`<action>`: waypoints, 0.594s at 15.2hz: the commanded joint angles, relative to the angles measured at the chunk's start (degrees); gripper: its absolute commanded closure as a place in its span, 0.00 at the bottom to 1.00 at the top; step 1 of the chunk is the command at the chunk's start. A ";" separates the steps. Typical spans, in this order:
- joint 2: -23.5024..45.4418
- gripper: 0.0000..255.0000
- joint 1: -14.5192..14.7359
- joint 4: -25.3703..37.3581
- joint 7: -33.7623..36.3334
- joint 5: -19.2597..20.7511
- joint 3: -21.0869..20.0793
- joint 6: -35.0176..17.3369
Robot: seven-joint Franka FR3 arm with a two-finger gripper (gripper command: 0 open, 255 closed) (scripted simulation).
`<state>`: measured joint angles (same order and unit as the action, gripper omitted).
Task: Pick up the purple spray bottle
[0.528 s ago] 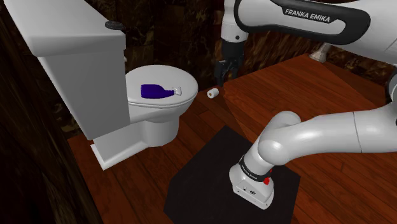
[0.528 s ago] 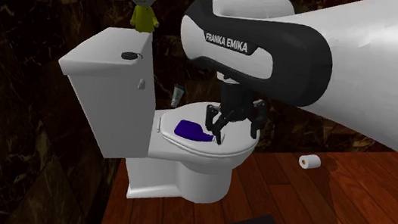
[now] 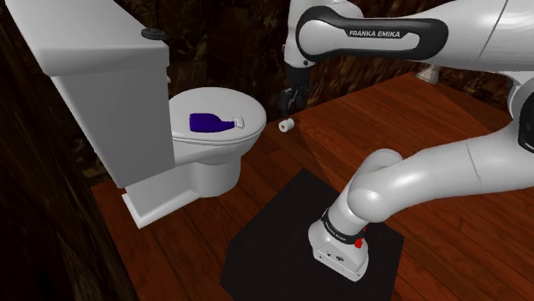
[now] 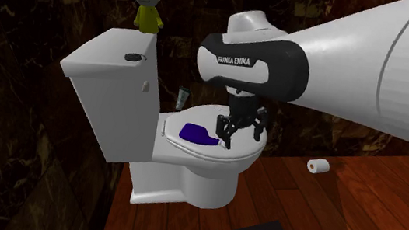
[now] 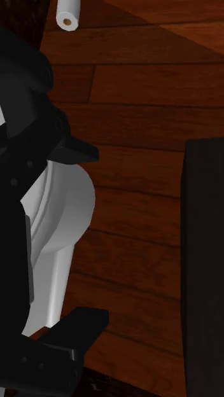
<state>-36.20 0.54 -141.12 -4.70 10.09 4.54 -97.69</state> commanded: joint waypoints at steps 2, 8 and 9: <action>4.94 0.00 0.75 0.25 -5.06 1.19 2.26 -6.39; 16.41 0.00 2.45 2.59 -15.17 1.69 6.27 -18.46; 18.47 0.00 2.78 3.27 -16.91 1.49 6.82 -20.30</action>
<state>-20.00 3.01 -138.54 -19.66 11.68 10.70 -115.82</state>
